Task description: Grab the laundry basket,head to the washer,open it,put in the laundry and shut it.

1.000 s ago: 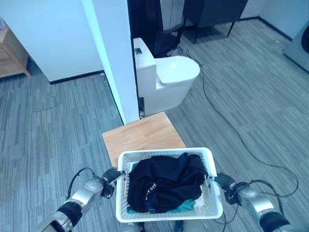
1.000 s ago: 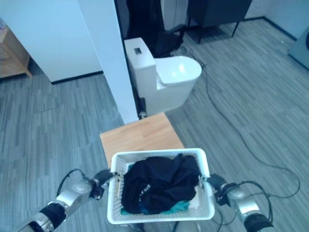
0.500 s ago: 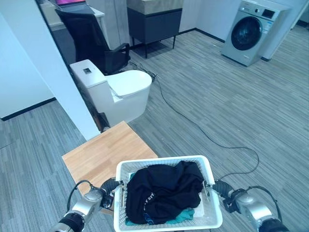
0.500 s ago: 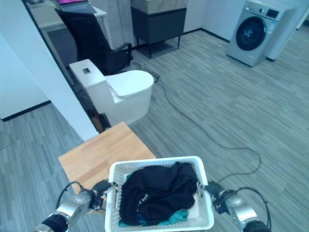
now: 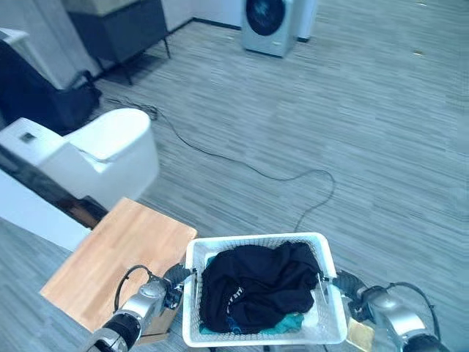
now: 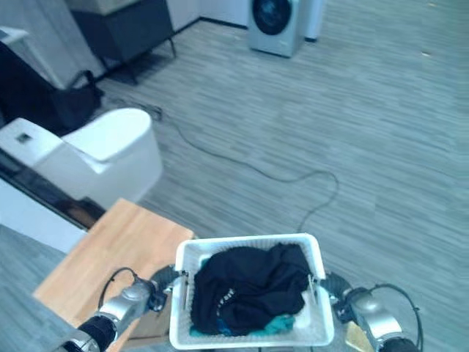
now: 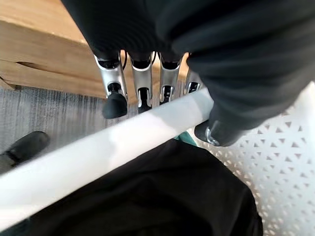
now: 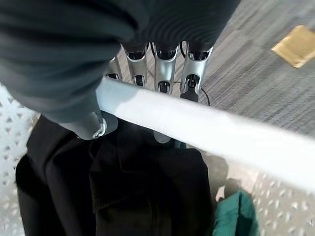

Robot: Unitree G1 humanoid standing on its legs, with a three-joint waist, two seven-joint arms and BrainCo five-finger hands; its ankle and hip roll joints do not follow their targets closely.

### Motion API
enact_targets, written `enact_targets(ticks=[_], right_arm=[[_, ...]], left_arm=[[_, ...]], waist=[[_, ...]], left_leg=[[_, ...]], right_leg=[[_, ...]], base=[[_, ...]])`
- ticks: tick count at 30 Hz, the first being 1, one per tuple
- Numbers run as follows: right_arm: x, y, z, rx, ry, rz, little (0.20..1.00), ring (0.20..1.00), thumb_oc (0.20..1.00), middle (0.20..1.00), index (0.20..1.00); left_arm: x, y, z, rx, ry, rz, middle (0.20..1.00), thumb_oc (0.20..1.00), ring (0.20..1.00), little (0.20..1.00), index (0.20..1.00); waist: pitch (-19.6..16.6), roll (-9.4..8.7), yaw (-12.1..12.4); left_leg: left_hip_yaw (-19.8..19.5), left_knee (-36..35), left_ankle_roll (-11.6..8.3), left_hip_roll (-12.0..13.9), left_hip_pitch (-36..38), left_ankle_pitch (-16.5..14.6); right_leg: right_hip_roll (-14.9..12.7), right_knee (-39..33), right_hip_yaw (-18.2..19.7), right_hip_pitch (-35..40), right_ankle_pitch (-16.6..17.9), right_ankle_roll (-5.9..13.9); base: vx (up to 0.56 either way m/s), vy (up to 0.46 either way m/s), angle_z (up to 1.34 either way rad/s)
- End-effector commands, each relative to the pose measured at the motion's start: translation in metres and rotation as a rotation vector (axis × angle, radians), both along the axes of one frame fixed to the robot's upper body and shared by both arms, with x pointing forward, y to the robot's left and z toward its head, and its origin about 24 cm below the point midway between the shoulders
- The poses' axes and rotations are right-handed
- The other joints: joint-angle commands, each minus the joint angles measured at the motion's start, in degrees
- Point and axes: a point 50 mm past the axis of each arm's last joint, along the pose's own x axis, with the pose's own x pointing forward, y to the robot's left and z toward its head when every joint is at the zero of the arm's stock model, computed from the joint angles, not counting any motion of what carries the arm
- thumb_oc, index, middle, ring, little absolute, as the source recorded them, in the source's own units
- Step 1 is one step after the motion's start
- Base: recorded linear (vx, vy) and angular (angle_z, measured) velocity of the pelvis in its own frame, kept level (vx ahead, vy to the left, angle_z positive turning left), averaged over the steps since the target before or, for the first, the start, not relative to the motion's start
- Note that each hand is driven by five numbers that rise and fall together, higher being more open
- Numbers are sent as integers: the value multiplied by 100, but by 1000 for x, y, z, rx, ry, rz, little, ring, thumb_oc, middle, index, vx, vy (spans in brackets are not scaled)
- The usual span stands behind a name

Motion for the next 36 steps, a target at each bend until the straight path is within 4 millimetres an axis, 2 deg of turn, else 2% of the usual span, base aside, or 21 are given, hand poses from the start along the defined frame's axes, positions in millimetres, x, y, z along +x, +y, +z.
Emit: enact_targets(ticks=[1, 4, 6, 7, 10, 11, 12, 13, 17, 21, 22, 23, 24, 25, 26, 27, 29, 31, 32, 34, 36], right_arm=[[18, 63, 10, 299, -75, 235, 200, 200, 200, 200, 200], [23, 66, 10, 289, -79, 254, 200, 200, 200, 200, 200], [26, 68, 11, 281, -88, 264, 200, 200, 200, 200, 200], [25, 66, 8, 273, -74, 258, 200, 200, 200, 200, 200], [23, 65, 6, 285, -70, 238, 200, 200, 200, 200, 200], [15, 59, -2, 317, -37, 171, 200, 200, 200, 200, 200], [5, 52, -11, 320, -1, 128, 200, 200, 200, 200, 200], [1, 48, -15, 314, 14, 109, 200, 200, 200, 200, 200], [-13, 36, -24, 312, 53, 46, 200, 200, 200, 200, 200], [-15, 32, -23, 318, 47, 28, 200, 200, 200, 200, 200], [-13, 29, -19, 319, 22, 17, 200, 200, 200, 200, 200], [-13, 25, -14, 310, 4, 17, 200, 200, 200, 200, 200], [-14, 22, -11, 313, -8, 9, 200, 200, 200, 200, 200], [-15, 17, -9, 314, -20, -13, 200, 200, 200, 200, 200], [-16, 14, -8, 313, -24, -27, 200, 200, 200, 200, 200], [-17, 10, -7, 311, -35, -37, 200, 200, 200, 200, 200], [-16, 6, -5, 284, -39, -22, 200, 200, 200, 200, 200], [-15, 5, -5, 275, -38, -20, 200, 200, 200, 200, 200], [-12, 5, -5, 261, -35, -11, 200, 200, 200, 200, 200], [-10, 5, -4, 255, -34, -4, 200, 200, 200, 200, 200], [-10, 9, -5, 263, -26, 15, 200, 200, 200, 200, 200]], left_arm=[[12, -33, 11, -195, -106, -61, 200, 200, 200, 200, 200], [12, -25, 11, -176, -109, -41, 200, 200, 200, 200, 200], [16, -18, 14, -154, -124, -26, 200, 200, 200, 200, 200], [20, -14, 17, -135, -129, -23, 200, 200, 200, 200, 200], [22, -11, 18, -116, -137, -21, 200, 200, 200, 200, 200], [24, -11, 20, -120, -146, -19, 200, 200, 200, 200, 200], [23, -11, 19, -117, -143, -24, 200, 200, 200, 200, 200], [24, -11, 20, -112, -154, -21, 200, 200, 200, 200, 200], [19, -13, 17, -142, -145, 4, 200, 200, 200, 200, 200], [17, -13, 15, -169, -139, 43, 200, 200, 200, 200, 200], [21, -15, 17, -225, -145, 92, 200, 200, 200, 200, 200], [22, -18, 15, -248, -131, 110, 200, 200, 200, 200, 200], [22, -20, 15, -244, -128, 104, 200, 200, 200, 200, 200], [27, -23, 16, -233, -133, 89, 200, 200, 200, 200, 200], [27, -23, 15, -229, -126, 97, 200, 200, 200, 200, 200], [28, -22, 13, -224, -125, 106, 200, 200, 200, 200, 200], [28, -22, 12, -218, -126, 121, 200, 200, 200, 200, 200], [29, -23, 13, -224, -128, 122, 200, 200, 200, 200, 200], [29, -25, 12, -232, -127, 124, 200, 200, 200, 200, 200], [29, -26, 12, -233, -129, 122, 200, 200, 200, 200, 200], [24, -23, 12, -239, -134, 122, 200, 200, 200, 200, 200]], waist=[[-87, 163, -108], [-68, 158, -112], [-2, 168, -49], [-43, 143, -47], [-56, 102, -47], [-116, 30, -74], [-218, -3, -140], [-271, -8, -150], [-410, 2, -287], [-426, -30, -330], [-360, -131, -366], [-246, -185, -359], [-183, -196, -339], [-87, -153, -304], [-81, -128, -305], [-47, -43, -273], [4, 108, -206], [16, 168, -182], [-6, 266, -175], [-28, 300, -148], [-167, 268, -51]], left_leg=[[-184, 370, 104, -89, -513, 64], [76, 248, 116, -70, -437, 100], [305, 185, 117, 35, -353, 131], [465, 156, 106, 90, -324, 165], [566, 198, 111, 108, -307, 152], [695, 251, 90, 117, -271, 136], [718, 267, 76, 142, -226, 119], [727, 254, 73, 148, -188, 111], [742, 205, 1, 211, -81, 171], [771, 420, -88, 329, -103, 156], [789, 1248, -189, 513, -421, -7], [687, 2103, -360, 745, -804, 119], [608, 2395, -489, 852, -1007, 370], [562, 2304, -571, 893, -1325, 703], [692, 2013, -541, 891, -1517, 714], [742, 1472, -487, 832, -1604, 884], [558, 791, -535, 851, -1752, 1282], [490, 592, -551, 882, -1762, 1397], [515, 358, -588, 940, -1748, 1548], [541, 391, -593, 942, -1712, 1585], [427, 619, -378, 729, -1711, 1273]], right_leg=[[-278, 329, -20, 92, -39, 577], [-278, 378, 117, -81, 93, 667], [-326, 676, -518, -107, -47, 619], [-261, 891, -993, 41, -280, 532], [-209, 964, -1212, 149, -395, 490], [-185, 821, -1369, 219, -399, 418], [-57, 679, -1147, 314, -411, 343], [-9, 641, -1100, 355, -439, 312], [112, 502, -1097, 515, -477, 241], [202, 519, -1065, 574, -547, 168], [187, 507, -1084, 649, -600, 78], [184, 473, -1136, 786, -662, -32], [185, 469, -1178, 833, -700, -85], [150, 440, -1256, 953, -755, -104], [120, 385, -1294, 1017, -765, -82], [97, 342, -1261, 1126, -808, -37], [142, 322, -1133, 1254, -906, -10], [157, 312, -1099, 1305, -924, -14], [167, 274, -1002, 1472, -1023, 8], [164, 273, -929, 1585, -1100, 15], [-17, 547, -688, 1850, -1426, 100]], base=[[-42, 145, -103], [-31, 58, -100], [-95, 22, -90], [-97, 11, -78], [-75, -9, -41], [3, -97, -32], [23, -120, -35], [59, -97, -34], [18, -90, -27], [-9, -162, -8], [-37, -322, -4], [-34, -307, 4], [36, -171, 27], [93, -38, 47], [260, 78, 65], [302, 136, 52], [327, 146, -11], [273, 91, -71], [411, 121, -57], [426, 132, -65], [471, 170, -83]])
